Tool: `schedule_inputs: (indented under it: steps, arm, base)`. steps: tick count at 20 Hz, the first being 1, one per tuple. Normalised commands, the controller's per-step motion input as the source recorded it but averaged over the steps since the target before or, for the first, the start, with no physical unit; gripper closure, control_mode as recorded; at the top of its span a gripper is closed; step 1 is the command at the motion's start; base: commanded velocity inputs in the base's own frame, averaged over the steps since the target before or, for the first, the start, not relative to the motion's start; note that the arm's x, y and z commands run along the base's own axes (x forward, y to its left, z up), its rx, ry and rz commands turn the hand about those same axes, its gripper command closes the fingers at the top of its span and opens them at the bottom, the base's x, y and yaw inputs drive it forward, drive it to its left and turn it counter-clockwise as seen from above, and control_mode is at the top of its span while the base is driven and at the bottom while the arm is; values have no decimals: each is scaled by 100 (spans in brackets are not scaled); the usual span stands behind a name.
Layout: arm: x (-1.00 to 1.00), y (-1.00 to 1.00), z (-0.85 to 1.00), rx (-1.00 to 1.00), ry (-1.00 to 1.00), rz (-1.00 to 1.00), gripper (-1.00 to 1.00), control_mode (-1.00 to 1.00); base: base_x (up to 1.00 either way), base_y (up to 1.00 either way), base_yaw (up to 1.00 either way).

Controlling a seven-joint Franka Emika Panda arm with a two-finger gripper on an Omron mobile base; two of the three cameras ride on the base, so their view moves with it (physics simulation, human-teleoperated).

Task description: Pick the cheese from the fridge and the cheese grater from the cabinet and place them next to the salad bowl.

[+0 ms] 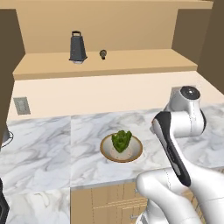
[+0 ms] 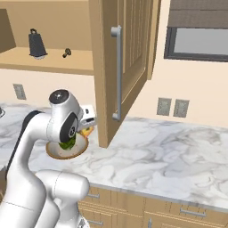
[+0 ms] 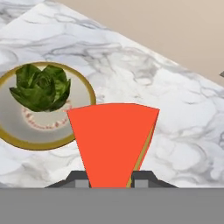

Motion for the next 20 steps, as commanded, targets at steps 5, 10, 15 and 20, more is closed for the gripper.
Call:
schedule_inputs:
  steps: [5,10,15,20]
  arm:
    - [44,-25,-35,0,12,0,100,-100]
    - [43,-20,-21,0,23,2,100,-100]
    - [31,-8,-27,3,23,2,100,-100]
    - [19,0,-37,4,11,6,100,-100]
  base:
    - [0,0,0]
    - [0,0,0]
    - [0,0,0]
    - [0,0,0]
